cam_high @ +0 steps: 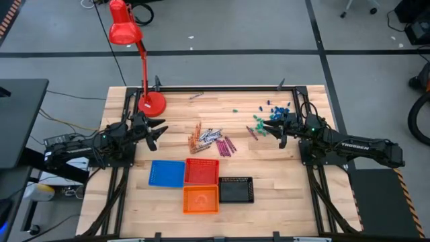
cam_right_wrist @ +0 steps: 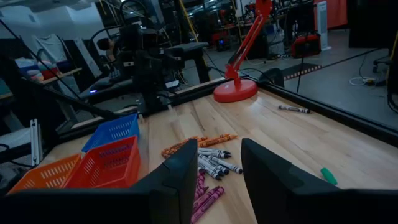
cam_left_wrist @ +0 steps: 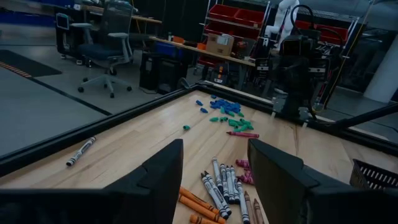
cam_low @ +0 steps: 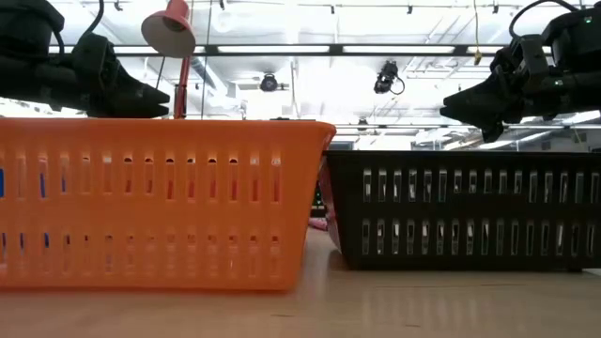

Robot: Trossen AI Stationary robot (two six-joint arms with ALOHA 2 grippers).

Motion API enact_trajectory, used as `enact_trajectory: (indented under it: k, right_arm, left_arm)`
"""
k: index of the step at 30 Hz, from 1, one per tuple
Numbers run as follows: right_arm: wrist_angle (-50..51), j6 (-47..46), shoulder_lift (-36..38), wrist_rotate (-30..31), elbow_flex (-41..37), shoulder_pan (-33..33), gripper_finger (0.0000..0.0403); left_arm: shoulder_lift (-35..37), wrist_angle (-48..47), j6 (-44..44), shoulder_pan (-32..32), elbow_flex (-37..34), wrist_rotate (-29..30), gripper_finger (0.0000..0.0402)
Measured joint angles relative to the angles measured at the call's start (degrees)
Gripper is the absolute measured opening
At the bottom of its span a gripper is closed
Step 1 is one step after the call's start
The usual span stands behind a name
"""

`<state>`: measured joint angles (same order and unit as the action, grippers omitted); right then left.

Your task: Sort crayons

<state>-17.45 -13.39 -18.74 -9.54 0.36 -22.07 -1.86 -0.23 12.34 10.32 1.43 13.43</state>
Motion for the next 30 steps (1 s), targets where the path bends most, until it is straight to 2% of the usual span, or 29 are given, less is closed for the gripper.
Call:
enact_trajectory:
  k: [11, 16, 21, 30]
  right_arm:
    - [0.00, 0.00, 0.00, 0.00, 0.00, -0.02, 0.0129]
    - [0.00, 0.00, 0.02, 0.00, 0.00, 0.00, 0.0129]
    - [0.00, 0.00, 0.00, 0.00, 0.02, -0.01, 0.0129]
    - [0.00, 0.00, 0.00, 0.00, 0.01, 0.00, 0.0129]
  left_arm:
    - [-0.01, 0.19, 1.00, 0.01, -0.01, 0.00, 0.0192]
    - [-0.01, 7.02, 1.69, 0.10, -0.31, 0.21, 0.0192]
    - [-0.01, 13.47, -1.41, 0.10, -0.24, 0.19, 0.0192]
    - [-0.01, 15.00, 0.25, 0.10, -0.15, 0.11, 0.0192]
